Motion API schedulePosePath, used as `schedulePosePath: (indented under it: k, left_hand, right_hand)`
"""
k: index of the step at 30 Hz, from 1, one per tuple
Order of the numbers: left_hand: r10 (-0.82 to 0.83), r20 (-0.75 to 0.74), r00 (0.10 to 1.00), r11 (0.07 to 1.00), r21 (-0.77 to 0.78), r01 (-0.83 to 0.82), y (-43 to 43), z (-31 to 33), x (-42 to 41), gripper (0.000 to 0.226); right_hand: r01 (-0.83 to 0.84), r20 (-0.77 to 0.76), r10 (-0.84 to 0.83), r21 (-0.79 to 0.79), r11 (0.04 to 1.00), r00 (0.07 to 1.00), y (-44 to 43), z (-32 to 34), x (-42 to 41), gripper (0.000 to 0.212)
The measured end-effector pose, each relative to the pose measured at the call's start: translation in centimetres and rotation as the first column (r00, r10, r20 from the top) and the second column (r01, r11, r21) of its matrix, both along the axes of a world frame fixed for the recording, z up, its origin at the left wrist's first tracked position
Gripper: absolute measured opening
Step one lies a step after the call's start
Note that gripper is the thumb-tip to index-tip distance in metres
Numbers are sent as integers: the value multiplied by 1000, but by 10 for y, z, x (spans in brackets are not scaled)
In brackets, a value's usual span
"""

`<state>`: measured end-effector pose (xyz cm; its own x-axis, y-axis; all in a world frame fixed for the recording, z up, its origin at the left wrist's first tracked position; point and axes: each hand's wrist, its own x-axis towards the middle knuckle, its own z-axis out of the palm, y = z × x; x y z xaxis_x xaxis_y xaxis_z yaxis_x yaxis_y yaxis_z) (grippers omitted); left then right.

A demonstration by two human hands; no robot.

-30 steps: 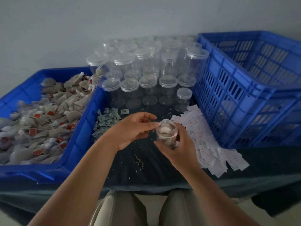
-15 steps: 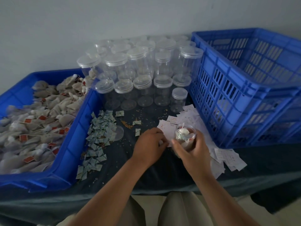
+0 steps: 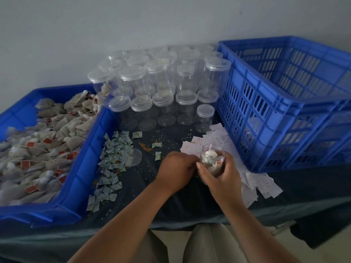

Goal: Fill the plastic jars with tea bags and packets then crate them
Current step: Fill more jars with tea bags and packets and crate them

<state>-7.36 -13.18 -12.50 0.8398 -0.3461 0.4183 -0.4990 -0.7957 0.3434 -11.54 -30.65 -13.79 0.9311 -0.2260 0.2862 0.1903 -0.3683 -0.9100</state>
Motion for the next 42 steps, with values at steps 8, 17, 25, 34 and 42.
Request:
schedulePosePath:
  k: [8, 17, 25, 34, 42]
  left_hand:
    - [291, -345, 892, 738, -513, -439, 15, 21, -6, 22]
    - [196, 252, 948, 963, -229, -138, 2, 68, -25, 22]
    - [476, -114, 872, 875, -37, -483, 35, 48, -2, 25]
    - [-74, 342, 937, 991, -81, 108, 12, 53, -23, 12]
    - [-182, 75, 980, 983, 38, 179, 5, 51, -31, 36]
  right_hand:
    - [-27, 26, 29, -76, 997, 999, 2, 4, 0, 63]
    - [-93, 49, 104, -191, 977, 993, 5, -1, 2, 56]
    - [-68, 29, 75, -196, 978, 997, 3, -6, 5, 60]
    - [-76, 23, 83, -221, 972, 996, 4, -8, 6, 56]
    - [-105, 4, 108, -200, 974, 994, 2, -9, 7, 59]
